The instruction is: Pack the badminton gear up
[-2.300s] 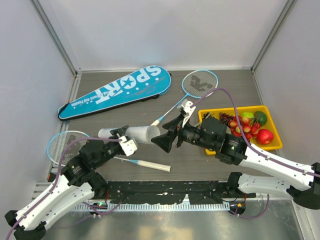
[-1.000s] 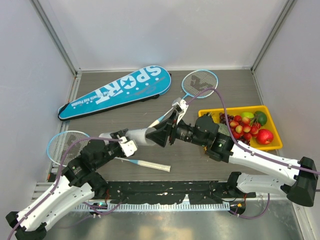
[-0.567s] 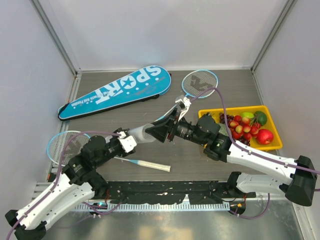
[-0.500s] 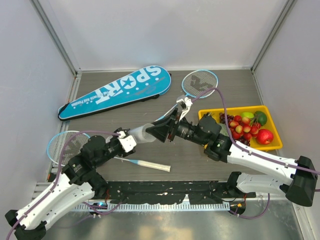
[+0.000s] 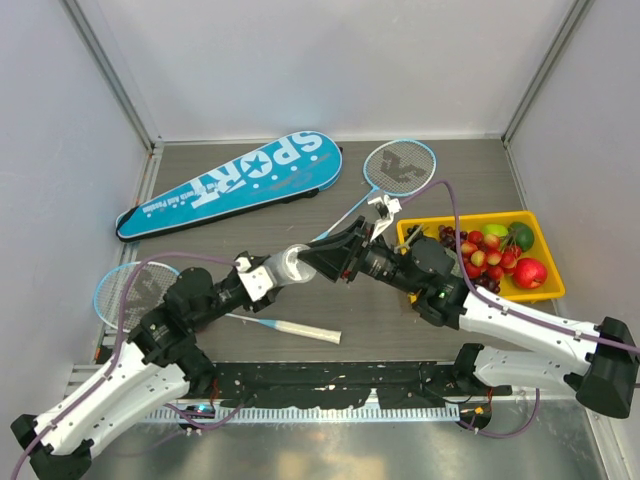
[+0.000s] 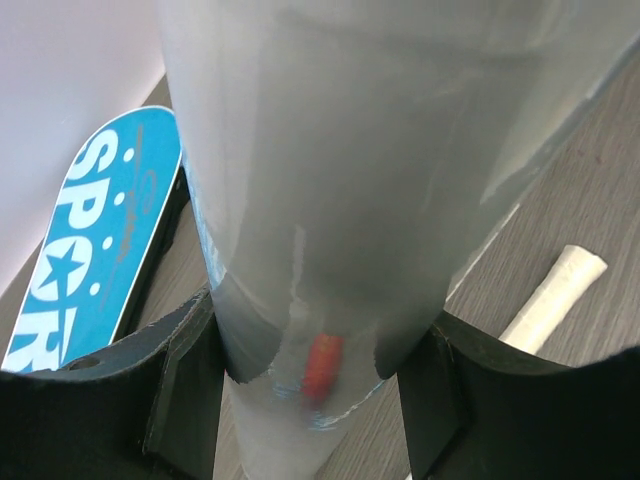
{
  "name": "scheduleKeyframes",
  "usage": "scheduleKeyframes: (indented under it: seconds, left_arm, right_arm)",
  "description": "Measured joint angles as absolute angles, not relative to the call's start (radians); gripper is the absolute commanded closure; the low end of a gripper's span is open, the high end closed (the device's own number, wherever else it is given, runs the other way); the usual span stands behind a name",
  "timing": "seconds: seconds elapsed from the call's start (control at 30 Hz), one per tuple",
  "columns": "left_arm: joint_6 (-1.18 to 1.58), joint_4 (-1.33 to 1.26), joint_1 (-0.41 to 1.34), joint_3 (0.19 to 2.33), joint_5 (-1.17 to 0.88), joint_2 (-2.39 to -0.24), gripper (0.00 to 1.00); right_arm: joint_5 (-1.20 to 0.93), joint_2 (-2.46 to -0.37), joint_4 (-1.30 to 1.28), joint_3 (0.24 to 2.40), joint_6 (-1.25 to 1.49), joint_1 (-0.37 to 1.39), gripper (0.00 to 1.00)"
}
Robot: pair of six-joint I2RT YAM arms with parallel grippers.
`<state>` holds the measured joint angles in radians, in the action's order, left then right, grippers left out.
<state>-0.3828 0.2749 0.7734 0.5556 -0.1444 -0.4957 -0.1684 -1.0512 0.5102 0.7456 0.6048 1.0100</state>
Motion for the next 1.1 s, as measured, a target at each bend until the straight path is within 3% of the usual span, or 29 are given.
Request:
scheduleKeyframes:
  seconds: [0.17,0.4,0.63,0.7,0.77,0.87,0.9,1.03,1.07,1.1]
  left_arm:
    - [-0.366,0.221,0.773,0.553,-0.179,-0.503,1.00]
    - [-0.400,0.145,0.769,0.511,-0.192,-0.505,1.00]
    - [-0.416,0.108,0.767,0.506,-0.205,-0.517,1.00]
    - [-0.421,0.109,0.766,0.506,-0.206,-0.522,1.00]
    - [-0.424,0.112,0.766,0.506,-0.204,-0.524,1.00]
    - [-0.427,0.125,0.771,0.506,-0.192,-0.519,1.00]
    - [-0.426,0.121,0.773,0.506,-0.187,-0.514,1.00]
    - [-0.429,0.117,0.785,0.524,-0.118,-0.469,1.00]
    - [-0.435,0.125,0.786,0.535,-0.106,-0.464,1.00]
    - [-0.434,0.141,0.787,0.553,-0.087,-0.462,1.00]
  right_arm:
    - [-0.178,-1.057,0.583,0.730,0.643,1.010,0.73]
    - [-0.195,-1.076,0.650,0.709,0.684,1.006,0.95]
    - [-0.210,-1.095,0.713,0.701,0.718,1.005,0.93]
    - [-0.208,-1.094,0.714,0.697,0.719,1.005,0.83]
    - [-0.205,-1.086,0.699,0.697,0.717,1.003,0.63]
    - [-0.200,-1.053,0.615,0.722,0.702,1.003,0.40]
    - [-0.205,-1.041,0.555,0.744,0.688,1.004,0.28]
    - [-0.210,-0.990,0.329,0.815,0.636,1.008,0.03]
    - [-0.205,-0.973,0.295,0.827,0.628,1.008,0.01]
    - [-0.198,-0.951,0.251,0.842,0.608,1.008,0.05]
